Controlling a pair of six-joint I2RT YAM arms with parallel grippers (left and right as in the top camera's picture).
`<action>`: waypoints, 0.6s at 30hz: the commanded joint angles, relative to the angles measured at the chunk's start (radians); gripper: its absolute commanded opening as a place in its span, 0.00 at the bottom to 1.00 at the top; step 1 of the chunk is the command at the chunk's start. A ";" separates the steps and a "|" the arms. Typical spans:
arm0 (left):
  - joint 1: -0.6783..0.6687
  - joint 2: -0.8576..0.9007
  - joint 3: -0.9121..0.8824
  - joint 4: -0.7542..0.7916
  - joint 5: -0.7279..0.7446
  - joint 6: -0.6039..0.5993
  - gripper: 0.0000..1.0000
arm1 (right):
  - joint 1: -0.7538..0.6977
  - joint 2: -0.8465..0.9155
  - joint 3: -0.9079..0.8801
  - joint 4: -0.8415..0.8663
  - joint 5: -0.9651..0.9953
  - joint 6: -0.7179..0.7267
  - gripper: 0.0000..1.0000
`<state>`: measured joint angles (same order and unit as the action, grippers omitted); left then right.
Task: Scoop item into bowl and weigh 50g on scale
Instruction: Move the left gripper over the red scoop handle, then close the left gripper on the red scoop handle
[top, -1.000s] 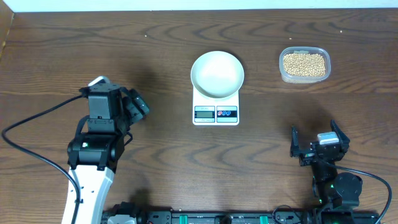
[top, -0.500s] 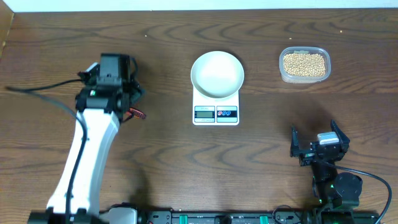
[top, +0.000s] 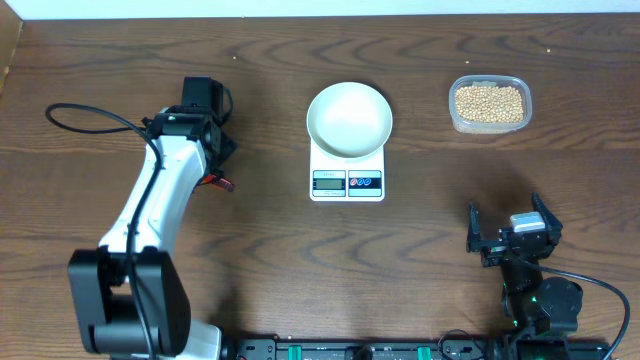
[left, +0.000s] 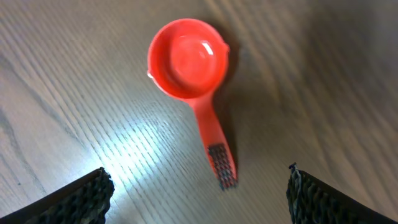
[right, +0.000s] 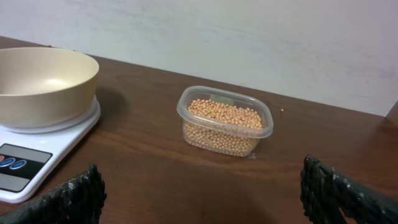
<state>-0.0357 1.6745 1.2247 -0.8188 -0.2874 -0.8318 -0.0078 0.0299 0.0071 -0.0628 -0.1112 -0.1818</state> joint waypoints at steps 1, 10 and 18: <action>0.027 0.047 0.016 0.000 -0.010 -0.046 0.92 | 0.015 -0.001 -0.002 -0.004 0.004 -0.006 0.99; 0.050 0.153 0.016 0.063 0.074 -0.046 0.92 | 0.015 -0.001 -0.002 -0.004 0.004 -0.006 0.99; 0.050 0.209 0.016 0.084 0.074 -0.060 0.91 | 0.015 -0.001 -0.002 -0.004 0.004 -0.006 0.99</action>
<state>0.0105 1.8595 1.2247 -0.7322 -0.2138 -0.8684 -0.0078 0.0299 0.0071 -0.0628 -0.1112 -0.1822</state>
